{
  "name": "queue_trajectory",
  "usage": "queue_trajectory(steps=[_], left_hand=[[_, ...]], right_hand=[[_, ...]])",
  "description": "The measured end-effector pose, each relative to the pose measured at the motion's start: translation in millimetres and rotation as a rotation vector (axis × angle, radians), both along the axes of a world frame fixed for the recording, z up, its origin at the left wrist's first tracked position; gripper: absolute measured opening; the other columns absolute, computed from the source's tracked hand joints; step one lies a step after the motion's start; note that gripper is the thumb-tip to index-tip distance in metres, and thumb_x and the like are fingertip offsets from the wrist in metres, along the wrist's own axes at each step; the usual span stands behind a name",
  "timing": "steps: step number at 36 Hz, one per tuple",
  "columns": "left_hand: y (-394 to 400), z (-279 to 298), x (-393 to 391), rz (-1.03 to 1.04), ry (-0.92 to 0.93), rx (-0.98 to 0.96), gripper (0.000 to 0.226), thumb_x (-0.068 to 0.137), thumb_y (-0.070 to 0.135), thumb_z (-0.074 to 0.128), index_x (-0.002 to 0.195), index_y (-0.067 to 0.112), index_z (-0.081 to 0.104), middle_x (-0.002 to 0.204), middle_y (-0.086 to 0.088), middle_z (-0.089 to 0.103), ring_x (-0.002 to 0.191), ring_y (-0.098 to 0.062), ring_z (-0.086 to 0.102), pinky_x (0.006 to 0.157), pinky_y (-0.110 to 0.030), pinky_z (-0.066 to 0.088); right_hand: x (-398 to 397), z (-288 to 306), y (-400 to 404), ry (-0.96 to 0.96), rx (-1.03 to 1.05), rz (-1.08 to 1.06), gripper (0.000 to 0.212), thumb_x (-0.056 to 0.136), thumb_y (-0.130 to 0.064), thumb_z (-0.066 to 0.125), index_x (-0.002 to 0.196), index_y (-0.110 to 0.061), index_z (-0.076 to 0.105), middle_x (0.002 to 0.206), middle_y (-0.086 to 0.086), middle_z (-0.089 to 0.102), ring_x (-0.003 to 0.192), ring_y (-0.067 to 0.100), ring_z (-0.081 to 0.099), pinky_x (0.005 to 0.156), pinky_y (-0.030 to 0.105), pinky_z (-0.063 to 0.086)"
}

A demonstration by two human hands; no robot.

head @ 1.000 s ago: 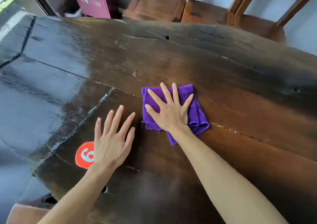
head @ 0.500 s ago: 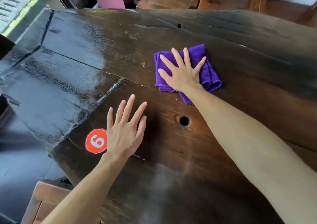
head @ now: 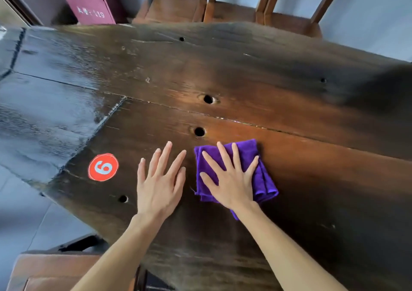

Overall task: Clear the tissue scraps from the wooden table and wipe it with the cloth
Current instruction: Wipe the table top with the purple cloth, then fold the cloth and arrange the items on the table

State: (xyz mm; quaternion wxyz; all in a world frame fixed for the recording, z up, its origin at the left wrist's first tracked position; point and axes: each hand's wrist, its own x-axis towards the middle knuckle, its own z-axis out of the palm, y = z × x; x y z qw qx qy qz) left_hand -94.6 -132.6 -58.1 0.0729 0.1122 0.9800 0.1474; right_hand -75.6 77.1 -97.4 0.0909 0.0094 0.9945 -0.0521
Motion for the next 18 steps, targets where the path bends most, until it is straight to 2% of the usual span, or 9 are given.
queue_trajectory(steps=[6, 9, 11, 13, 14, 16, 17, 18], left_hand=[[18.4, 4.6, 37.1, -0.057, -0.032, 0.028, 0.052, 0.106, 0.052, 0.022, 0.156, 0.045, 0.033, 0.171, 0.009, 0.014, 0.158, -0.020, 0.018, 0.126, -0.051, 0.014], [24.8, 9.6, 57.8, -0.051, -0.054, 0.069, 0.053, 0.105, 0.050, 0.022, 0.156, 0.043, 0.036, 0.171, 0.007, 0.016, 0.157, -0.019, 0.020, 0.126, -0.050, 0.016], [31.6, 14.0, 69.3, -0.015, -0.071, 0.124, 0.054, 0.104, 0.047, 0.024, 0.154, 0.038, 0.043, 0.169, 0.003, 0.026, 0.155, -0.020, 0.026, 0.125, -0.049, 0.020], [39.3, 16.2, 78.8, 0.039, -0.093, 0.187, 0.051, 0.103, 0.039, 0.032, 0.146, 0.025, 0.056, 0.161, -0.003, 0.042, 0.148, -0.025, 0.040, 0.123, -0.049, 0.028], [43.3, 16.0, 83.1, 0.076, -0.102, 0.235, 0.046, 0.103, 0.033, 0.040, 0.140, 0.017, 0.062, 0.153, -0.006, 0.052, 0.142, -0.027, 0.048, 0.119, -0.048, 0.035], [52.4, 17.8, 89.2, 0.201, -0.165, 0.362, 0.031, 0.103, 0.017, 0.053, 0.129, 0.008, 0.068, 0.138, -0.008, 0.064, 0.127, -0.027, 0.060, 0.108, -0.038, 0.045], [57.6, 20.2, 91.2, 0.282, -0.211, 0.426, 0.027, 0.102, 0.013, 0.056, 0.125, 0.008, 0.068, 0.132, -0.006, 0.066, 0.121, -0.025, 0.063, 0.103, -0.033, 0.046], [63.2, 23.2, 92.6, 0.365, -0.252, 0.481, 0.025, 0.101, 0.012, 0.056, 0.123, 0.008, 0.069, 0.126, -0.005, 0.067, 0.116, -0.024, 0.064, 0.100, -0.030, 0.045]], right_hand=[[92.2, 5.7, 5.3, -0.044, 0.009, -0.069, 0.059, 0.098, -0.072, 0.023, 0.153, -0.051, 0.027, 0.170, -0.006, 0.010, 0.156, 0.032, 0.006, 0.106, 0.084, 0.003], [108.1, 15.9, 1.8, -0.126, -0.036, -0.102, 0.059, 0.098, -0.073, 0.021, 0.153, -0.053, 0.023, 0.170, -0.008, 0.005, 0.156, 0.030, 0.002, 0.107, 0.083, 0.000], [107.9, 22.7, 5.3, -0.147, -0.123, -0.121, 0.057, 0.098, -0.073, 0.017, 0.153, -0.057, 0.014, 0.169, -0.016, -0.008, 0.156, 0.022, -0.013, 0.110, 0.079, -0.011], [103.9, 32.0, 14.5, -0.112, -0.330, -0.194, 0.055, 0.098, -0.070, 0.022, 0.151, -0.057, 0.021, 0.166, -0.024, -0.008, 0.154, 0.009, -0.015, 0.113, 0.066, -0.017], [102.3, 38.5, 20.7, -0.069, -0.455, -0.261, 0.052, 0.098, -0.066, 0.029, 0.149, -0.054, 0.033, 0.165, -0.025, 0.003, 0.154, 0.004, -0.006, 0.117, 0.058, -0.013], [102.8, 53.0, 36.6, 0.084, -0.669, -0.451, 0.041, 0.099, -0.049, 0.051, 0.139, -0.037, 0.057, 0.153, -0.022, 0.039, 0.148, 0.002, 0.029, 0.123, 0.038, 0.011], [104.9, 58.2, 47.1, 0.192, -0.731, -0.560, 0.034, 0.098, -0.037, 0.061, 0.130, -0.028, 0.066, 0.140, -0.018, 0.054, 0.137, 0.006, 0.048, 0.120, 0.030, 0.028], [108.2, 62.1, 58.1, 0.278, -0.754, -0.670, 0.027, 0.095, -0.026, 0.067, 0.121, -0.020, 0.071, 0.127, -0.014, 0.064, 0.123, 0.010, 0.060, 0.111, 0.029, 0.042]])
